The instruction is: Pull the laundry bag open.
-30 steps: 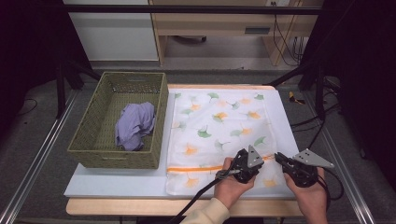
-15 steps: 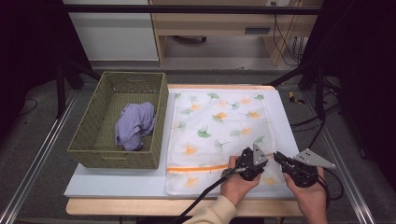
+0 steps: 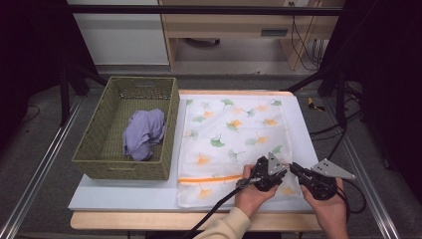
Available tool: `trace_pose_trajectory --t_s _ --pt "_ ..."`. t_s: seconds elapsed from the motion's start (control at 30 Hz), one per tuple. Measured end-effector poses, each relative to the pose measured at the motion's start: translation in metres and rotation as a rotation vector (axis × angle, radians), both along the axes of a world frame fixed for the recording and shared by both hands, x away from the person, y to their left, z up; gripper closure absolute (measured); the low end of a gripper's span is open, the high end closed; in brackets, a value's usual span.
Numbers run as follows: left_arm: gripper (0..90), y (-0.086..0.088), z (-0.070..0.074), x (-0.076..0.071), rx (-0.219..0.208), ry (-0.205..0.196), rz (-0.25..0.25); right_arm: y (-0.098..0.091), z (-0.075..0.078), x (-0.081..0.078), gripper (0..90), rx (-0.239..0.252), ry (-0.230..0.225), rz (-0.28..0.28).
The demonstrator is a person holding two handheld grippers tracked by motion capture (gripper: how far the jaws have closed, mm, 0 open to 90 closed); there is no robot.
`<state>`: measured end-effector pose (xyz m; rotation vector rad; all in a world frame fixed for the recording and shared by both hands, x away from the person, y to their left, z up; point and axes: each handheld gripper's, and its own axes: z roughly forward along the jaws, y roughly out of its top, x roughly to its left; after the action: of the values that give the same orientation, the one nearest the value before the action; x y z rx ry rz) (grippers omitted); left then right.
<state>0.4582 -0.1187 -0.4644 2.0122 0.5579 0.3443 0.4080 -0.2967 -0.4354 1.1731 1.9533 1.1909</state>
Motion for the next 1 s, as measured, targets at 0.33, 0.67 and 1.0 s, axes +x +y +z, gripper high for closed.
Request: trace_pose_trajectory --t_s 0.33,0.67,1.0 --pt "82.7 -0.0010 -0.0034 0.0043 -0.017 0.017 -0.003 0.0015 -0.0010 0.0003 86.1 -0.001 0.011 -0.001" --pt "83.4 -0.0014 -0.0034 0.0005 0.003 0.017 -0.029 0.0002 -0.0026 0.0013 86.1 -0.004 0.022 -0.010" --pt "80.4 0.0051 -0.0011 0.0036 -0.013 0.030 -0.045 -0.0005 -0.0038 0.0023 86.1 -0.002 0.032 -0.009"
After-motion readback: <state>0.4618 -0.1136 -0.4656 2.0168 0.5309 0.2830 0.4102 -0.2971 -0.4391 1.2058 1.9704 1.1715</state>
